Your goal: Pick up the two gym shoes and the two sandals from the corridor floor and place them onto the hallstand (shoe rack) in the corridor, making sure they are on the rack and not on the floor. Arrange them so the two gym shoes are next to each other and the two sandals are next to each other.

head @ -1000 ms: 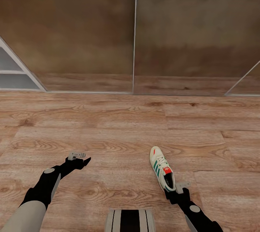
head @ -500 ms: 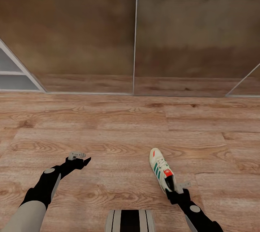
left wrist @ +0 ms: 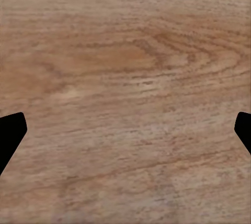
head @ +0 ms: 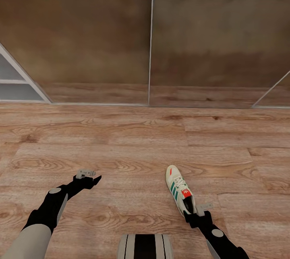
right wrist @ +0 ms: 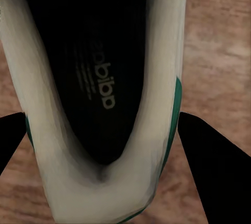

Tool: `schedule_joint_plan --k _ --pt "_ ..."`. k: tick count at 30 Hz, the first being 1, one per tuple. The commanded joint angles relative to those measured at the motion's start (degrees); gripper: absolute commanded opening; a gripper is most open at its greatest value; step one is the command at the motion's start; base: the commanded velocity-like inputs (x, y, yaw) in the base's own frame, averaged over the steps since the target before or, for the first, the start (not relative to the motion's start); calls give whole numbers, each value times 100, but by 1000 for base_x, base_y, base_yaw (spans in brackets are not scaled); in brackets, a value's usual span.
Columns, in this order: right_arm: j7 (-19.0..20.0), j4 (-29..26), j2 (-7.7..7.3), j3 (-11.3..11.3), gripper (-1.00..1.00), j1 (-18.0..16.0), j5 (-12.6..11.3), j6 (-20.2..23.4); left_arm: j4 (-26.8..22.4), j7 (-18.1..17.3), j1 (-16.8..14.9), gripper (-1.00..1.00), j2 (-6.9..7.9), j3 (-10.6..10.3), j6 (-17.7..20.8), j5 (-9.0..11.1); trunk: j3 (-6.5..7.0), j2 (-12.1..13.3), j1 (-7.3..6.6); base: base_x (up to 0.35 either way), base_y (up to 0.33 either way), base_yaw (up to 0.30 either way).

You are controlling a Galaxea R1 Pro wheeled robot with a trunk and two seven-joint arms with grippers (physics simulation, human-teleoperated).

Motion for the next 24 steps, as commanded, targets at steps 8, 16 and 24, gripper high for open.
schedule_joint_plan --k 8,16,24 --pt "-11 4 -4 11 -100 -1 32 -19 -10 -37 -3 100 2 41 28 -23 -4 -1 -1 0 0 0" --pt "-13 4 -4 28 -100 -1 37 -244 13 -48 3 100 12 53 24 -23 129 7 -16 0 0 0" --pt "-14 8 4 38 -100 -1 39 -343 61 -62 106 100 26 57 10 -22 307 17 -37 0 0 0"
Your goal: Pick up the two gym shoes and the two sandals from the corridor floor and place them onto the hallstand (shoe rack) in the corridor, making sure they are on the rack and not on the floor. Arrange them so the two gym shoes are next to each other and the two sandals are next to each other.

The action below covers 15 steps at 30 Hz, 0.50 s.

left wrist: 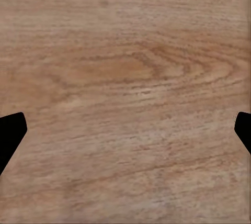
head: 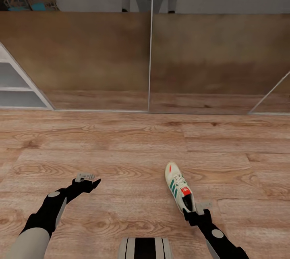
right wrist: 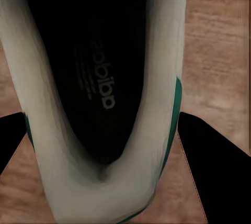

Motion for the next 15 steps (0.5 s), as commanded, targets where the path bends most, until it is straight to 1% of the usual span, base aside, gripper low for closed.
schedule_joint_plan --k 1,5,6,11,12,15 --pt "-12 3 -3 12 -100 -2 38 -19 -11 -46 38 100 1 32 36 -19 19 0 -3 0 0 0" --pt "-13 1 -6 3 -100 -2 35 -28 -8 -39 170 100 26 36 13 7 108 6 -14 0 0 0" --pt "-15 4 -7 5 -100 -2 34 -31 -6 -6 356 100 46 58 -159 93 130 7 -16 0 0 0" --pt "-17 19 -11 5 -100 -2 34 -32 -3 11 560 100 53 190 -352 161 241 14 -29 0 0 0" --pt "-11 33 -19 6 -100 -2 34 -63 -3 16 764 100 54 380 -513 178 268 15 -32 0 0 -42" --pt "-9 48 -25 7 -100 -2 41 -193 -3 15 929 100 56 549 -720 183 355 19 -39 0 0 -62"
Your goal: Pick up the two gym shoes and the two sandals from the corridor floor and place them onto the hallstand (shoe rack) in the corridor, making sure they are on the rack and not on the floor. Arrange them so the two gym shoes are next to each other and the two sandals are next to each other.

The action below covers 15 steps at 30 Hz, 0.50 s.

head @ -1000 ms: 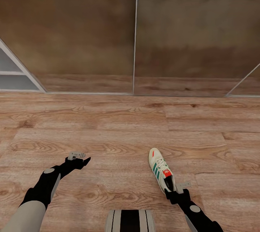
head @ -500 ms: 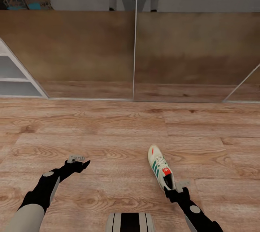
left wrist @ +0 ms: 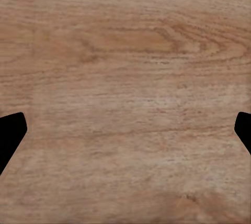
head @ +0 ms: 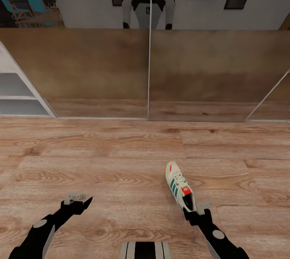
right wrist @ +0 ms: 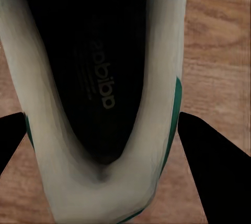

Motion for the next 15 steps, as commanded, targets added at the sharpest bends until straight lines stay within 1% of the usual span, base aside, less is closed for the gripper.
schedule_joint_plan --k 1,3,6,10,15 --pt "-4 16 -5 16 -100 -2 45 -94 -2 -36 72 100 -2 120 -151 -61 27 0 -3 0 0 -75" --pt "3 23 -6 18 -100 -2 49 -159 -2 -37 147 100 2 201 -266 -62 88 3 -8 0 0 -77" --pt "17 24 -7 23 -100 -2 57 -239 -1 -37 311 100 14 391 -454 -64 180 7 -16 0 0 -77" --pt "20 25 -8 27 -100 -2 65 -262 -1 -33 430 100 23 543 -520 -64 304 12 -26 0 0 -53" --pt "19 29 -15 38 -100 -2 88 -269 8 -29 612 100 45 880 -575 -65 460 19 -39 0 0 -15"
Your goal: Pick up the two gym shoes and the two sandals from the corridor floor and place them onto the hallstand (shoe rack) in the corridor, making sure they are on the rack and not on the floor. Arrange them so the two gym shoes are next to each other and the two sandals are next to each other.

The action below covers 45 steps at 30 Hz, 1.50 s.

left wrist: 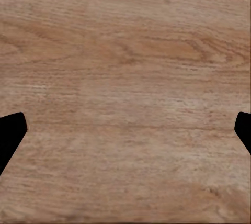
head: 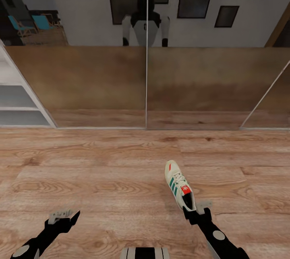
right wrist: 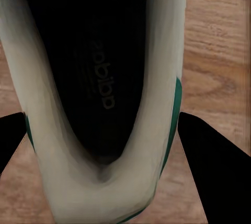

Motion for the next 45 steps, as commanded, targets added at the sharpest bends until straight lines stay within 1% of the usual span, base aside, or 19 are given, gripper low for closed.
schedule_joint_plan --k 1,2,5,9,11,15,19,20,21,23,24,25,28,30,36,37,38,39,45 --pt "-11 6 -6 15 -100 -2 42 -18 3 -32 20 100 -3 84 -51 -61 28 0 -3 0 0 -6" --pt "-9 18 -15 16 -100 -2 44 -20 12 -32 73 100 1 177 -110 -59 59 2 -6 0 0 -4" --pt "-12 94 -45 16 -100 3 44 -26 66 -32 165 100 1 295 -271 -56 153 6 -14 0 0 -3" --pt "-34 526 -93 13 -100 24 20 -52 329 -32 316 100 1 471 -675 -53 277 11 -24 0 0 -1" --pt "-40 681 -97 11 -100 27 14 -104 428 -32 360 100 3 514 -775 -54 339 14 -29 0 0 0" --pt "-47 980 -104 9 -100 31 9 -433 604 -32 460 100 5 610 -909 -56 464 19 -39 0 0 0" --pt "-49 1389 -114 4 -100 39 2 -906 692 -25 562 100 0 757 -997 -59 571 179 -127 0 0 0" --pt "-49 1521 -114 3 -100 40 0 -1039 702 -24 594 100 -4 806 -1055 -60 598 220 -149 0 0 0" --pt "-53 1741 -107 3 -100 41 -4 -1252 715 -23 666 100 -8 891 -1259 -62 624 260 -171 0 0 0" --pt "-52 1810 -96 1 -100 42 -4 -1316 719 -18 693 100 -5 918 -1355 -65 669 340 -215 0 0 0" --pt "-51 1839 -89 0 -100 42 -5 -1342 720 46 704 100 -4 928 -1397 -70 689 380 -237 0 0 0" --pt "-51 1846 -85 0 -100 42 -5 -1349 722 125 707 100 -5 928 -1410 -73 708 420 -259 0 0 0" --pt "-53 1856 -78 -7 -100 42 -6 -1358 735 571 712 100 -24 891 -1434 -97 761 540 -325 0 0 16" --pt "-56 1857 -68 -8 -100 42 -6 -1360 770 663 712 100 -34 877 -1442 -101 791 621 -369 0 0 109" --pt "-102 1858 -67 -9 -100 42 -5 -1360 854 745 713 100 -59 861 -1448 -104 867 861 -501 0 0 187" --pt "-151 1860 -67 -9 -100 42 -5 -1361 867 757 713 100 -64 860 -1449 -104 879 901 -523 0 0 209" --pt "-331 1867 -58 -9 -100 42 -9 -1361 884 770 713 100 -72 855 -1449 -105 891 941 -545 0 0 217" --pt "-403 1870 -51 -9 -100 42 -11 -1361 889 773 712 100 -76 855 -1449 -108 903 982 -566 0 0 219" --pt "-530 1875 -43 -9 -100 42 -16 -1361 901 774 716 100 -98 832 -1443 -112 975 1222 -698 0 0 221"
